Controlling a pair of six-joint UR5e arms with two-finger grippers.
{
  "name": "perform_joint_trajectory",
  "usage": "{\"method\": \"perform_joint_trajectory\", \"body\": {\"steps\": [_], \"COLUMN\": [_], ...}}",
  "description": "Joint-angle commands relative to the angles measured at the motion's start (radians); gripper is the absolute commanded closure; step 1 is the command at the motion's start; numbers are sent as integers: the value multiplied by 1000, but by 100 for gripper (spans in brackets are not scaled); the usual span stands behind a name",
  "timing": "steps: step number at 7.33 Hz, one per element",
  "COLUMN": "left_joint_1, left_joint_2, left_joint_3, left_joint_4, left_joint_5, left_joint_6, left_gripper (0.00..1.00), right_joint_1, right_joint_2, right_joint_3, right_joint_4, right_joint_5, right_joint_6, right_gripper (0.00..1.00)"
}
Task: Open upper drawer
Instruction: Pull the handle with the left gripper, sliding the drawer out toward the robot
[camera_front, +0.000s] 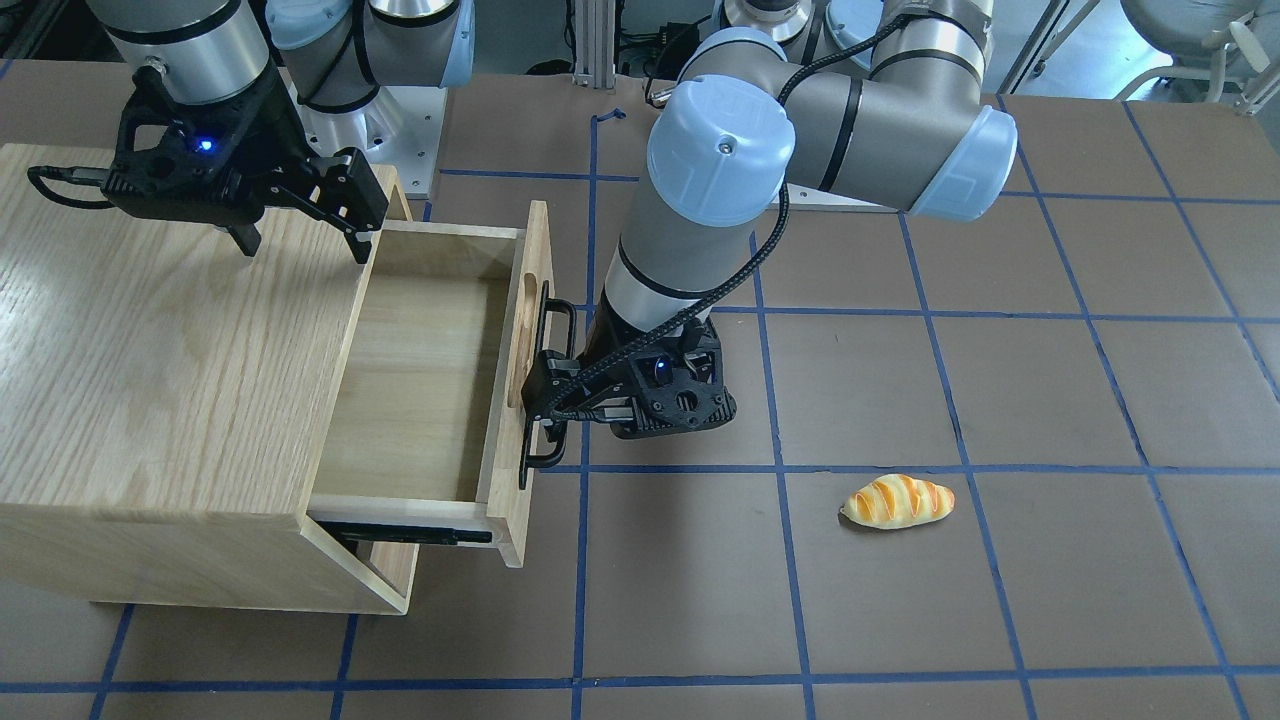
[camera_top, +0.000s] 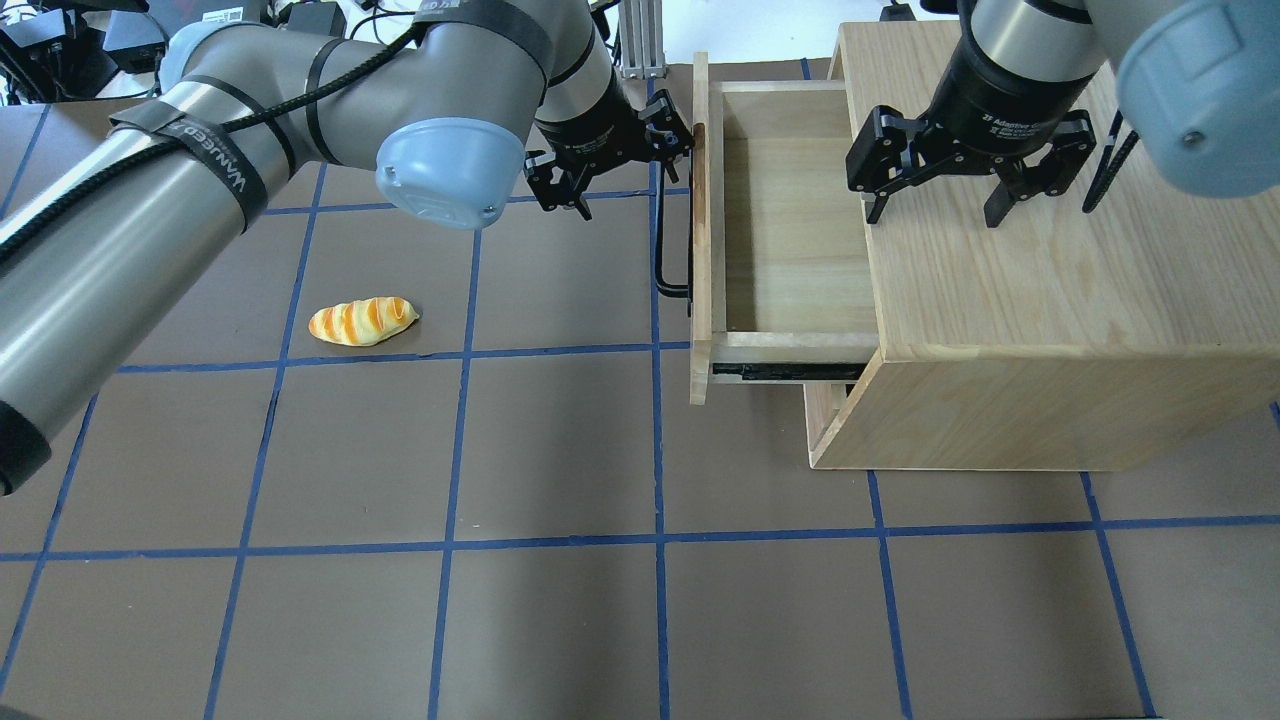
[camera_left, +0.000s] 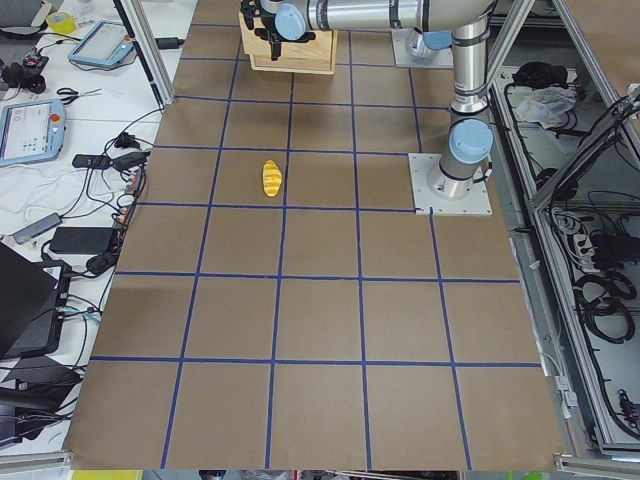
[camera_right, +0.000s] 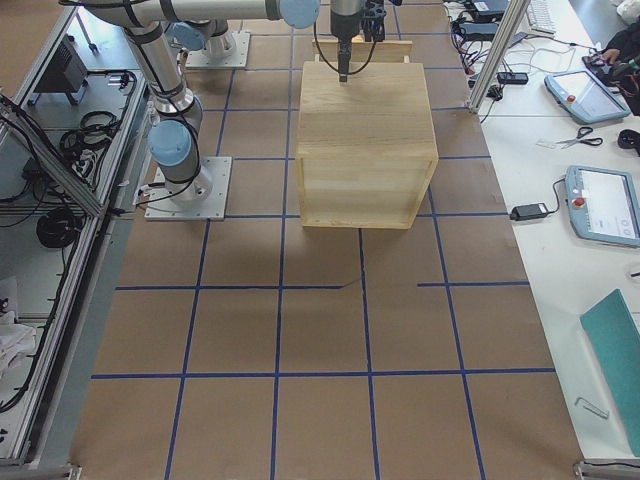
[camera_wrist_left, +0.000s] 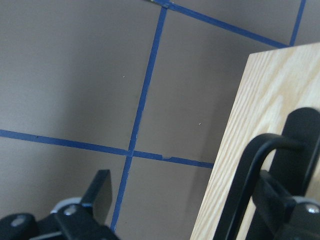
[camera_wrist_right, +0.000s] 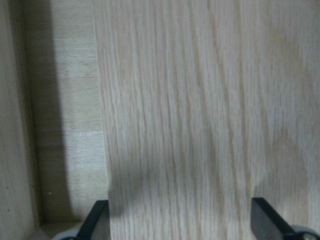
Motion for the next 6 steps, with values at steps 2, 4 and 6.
{"method": "perform_joint_trajectory", "body": {"steps": [2,4,6], "left_joint_1": [31,46,49], "left_joint_2": [7,11,11], "left_joint_3": [2,0,2], "left_joint_4": [-23,-36,-43], "left_joint_5": [3,8,9], "left_joint_6": [38,70,78], "left_gripper": [0,0,0], "right_joint_1": [0,0,0], "right_joint_2": [0,0,0], "right_joint_3": [0,0,0], "right_joint_4": [0,0,0], "right_joint_5": [-1,-1,-1], "right_joint_6": [0,0,0], "right_gripper": [0,0,0]}}
